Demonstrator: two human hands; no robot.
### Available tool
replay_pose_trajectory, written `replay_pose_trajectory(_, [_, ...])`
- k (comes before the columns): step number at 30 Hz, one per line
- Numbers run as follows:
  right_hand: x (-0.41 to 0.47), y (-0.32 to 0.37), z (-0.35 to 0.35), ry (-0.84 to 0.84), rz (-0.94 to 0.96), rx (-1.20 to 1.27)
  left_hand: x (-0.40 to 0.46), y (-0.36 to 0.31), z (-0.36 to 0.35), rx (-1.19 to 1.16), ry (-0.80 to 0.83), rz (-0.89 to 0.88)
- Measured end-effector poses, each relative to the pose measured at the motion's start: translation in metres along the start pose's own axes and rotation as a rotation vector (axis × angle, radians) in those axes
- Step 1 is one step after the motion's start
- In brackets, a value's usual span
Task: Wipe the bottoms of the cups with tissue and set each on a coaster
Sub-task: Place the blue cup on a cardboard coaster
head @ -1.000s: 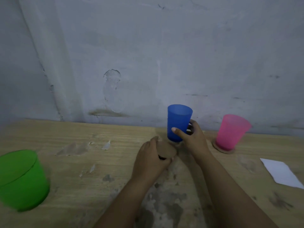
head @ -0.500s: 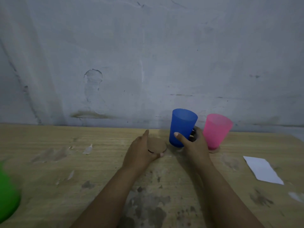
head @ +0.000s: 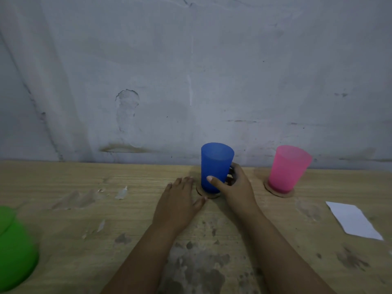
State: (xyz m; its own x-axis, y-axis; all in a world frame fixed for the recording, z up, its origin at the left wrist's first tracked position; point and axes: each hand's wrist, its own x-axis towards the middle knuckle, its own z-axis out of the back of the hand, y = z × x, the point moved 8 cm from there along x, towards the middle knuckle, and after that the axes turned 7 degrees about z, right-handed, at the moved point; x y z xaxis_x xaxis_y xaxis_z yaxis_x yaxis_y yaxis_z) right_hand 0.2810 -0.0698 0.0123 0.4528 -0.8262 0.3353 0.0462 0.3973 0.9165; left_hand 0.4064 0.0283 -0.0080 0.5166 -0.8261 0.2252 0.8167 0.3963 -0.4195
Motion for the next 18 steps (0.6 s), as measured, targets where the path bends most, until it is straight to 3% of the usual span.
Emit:
replay_pose_trajectory(13, [-0.011, 0.002, -0.007, 0.095, -0.005, -0.043, -0.005, 0.003, 0.008, -0.076, -0.009, 0.062])
replay_pose_trajectory(18, [-0.022, 0.011, 0.033, 0.130, 0.014, -0.181, -0.035, -0.014, 0.034, -0.097, -0.156, -0.063])
